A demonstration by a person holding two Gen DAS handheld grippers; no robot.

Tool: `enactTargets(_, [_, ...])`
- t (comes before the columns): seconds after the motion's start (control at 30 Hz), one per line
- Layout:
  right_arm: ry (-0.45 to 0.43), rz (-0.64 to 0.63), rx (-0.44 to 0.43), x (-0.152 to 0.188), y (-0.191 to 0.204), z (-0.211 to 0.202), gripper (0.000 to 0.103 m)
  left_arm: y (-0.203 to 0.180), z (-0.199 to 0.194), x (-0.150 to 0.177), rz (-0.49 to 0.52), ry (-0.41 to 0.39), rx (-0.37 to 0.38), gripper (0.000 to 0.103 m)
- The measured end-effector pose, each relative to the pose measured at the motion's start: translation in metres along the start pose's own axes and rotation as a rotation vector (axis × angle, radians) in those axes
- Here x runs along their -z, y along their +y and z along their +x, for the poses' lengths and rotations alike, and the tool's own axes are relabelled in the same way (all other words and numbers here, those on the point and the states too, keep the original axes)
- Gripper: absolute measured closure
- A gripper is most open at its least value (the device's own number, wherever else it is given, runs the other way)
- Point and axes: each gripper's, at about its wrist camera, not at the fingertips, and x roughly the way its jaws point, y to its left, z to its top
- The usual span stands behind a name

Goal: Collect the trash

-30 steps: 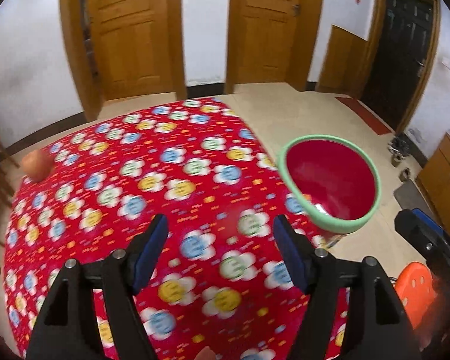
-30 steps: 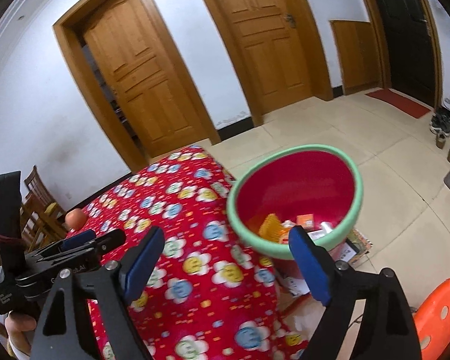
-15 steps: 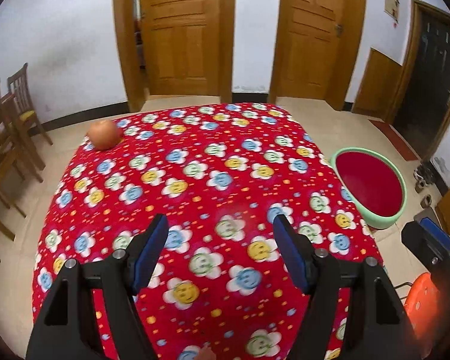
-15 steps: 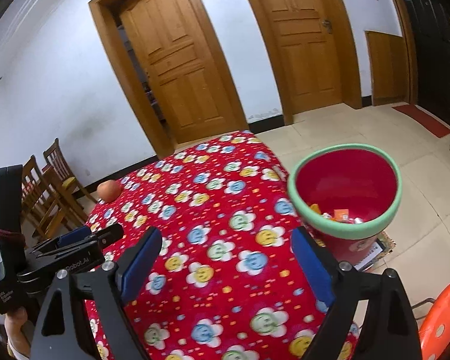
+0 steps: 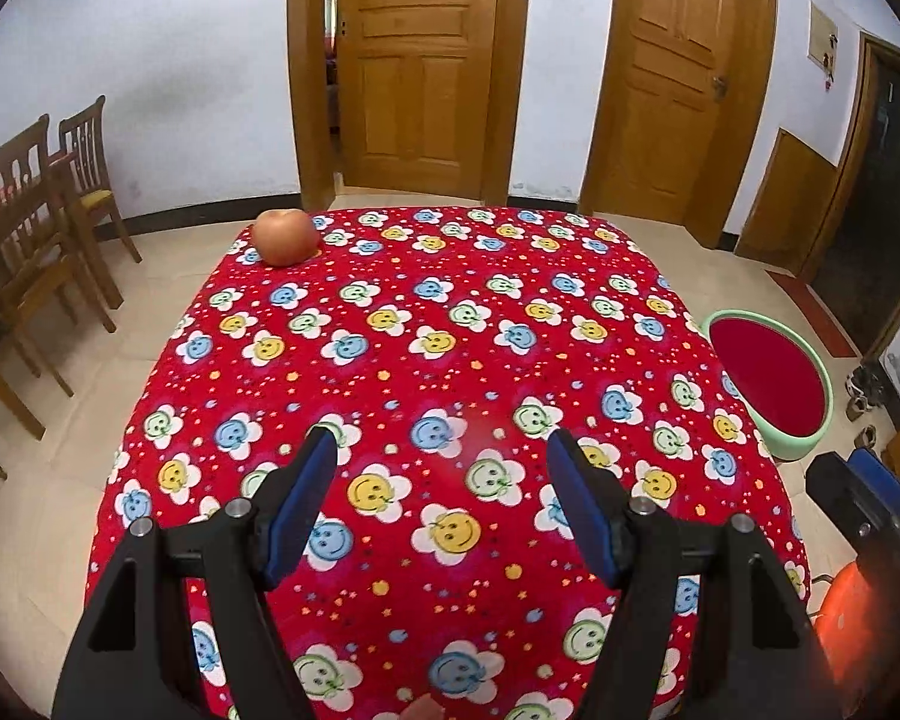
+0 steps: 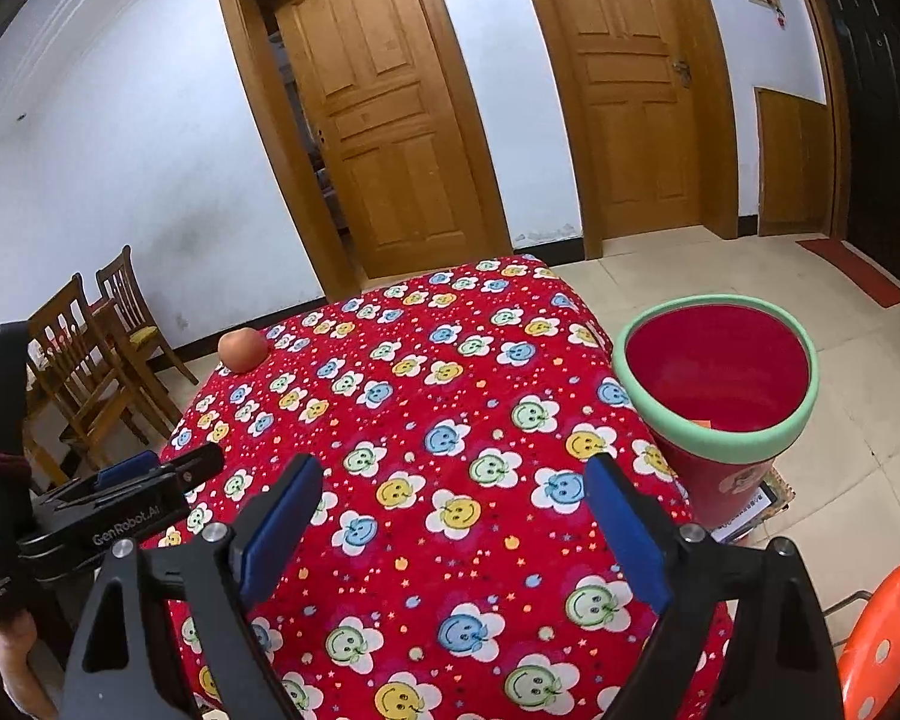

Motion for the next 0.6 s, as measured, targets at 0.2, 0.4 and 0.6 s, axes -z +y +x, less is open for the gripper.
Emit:
enactTargets(0.2, [-0.004,-0.005,0.005,0.0032,0.0026,-0.0013,0.013,0.0064,-0.0071,0.0052,-0.021,-0.020,-0.002,0.030])
enactTargets(0.4, [-0.007,-0.009,0.009,0.0058,0.0041,-0.0020,0.013,0.0082,-0.0076,0.0078,-0.029,-0.022,-0.006,0.029])
enactTargets(0.6, [-0.008,-0.010,0.008,0.0069,0.0050,-0.0021,0.013,0.0088,-0.0077,0.0084,-0.037,-0.023,-0.005,0.029])
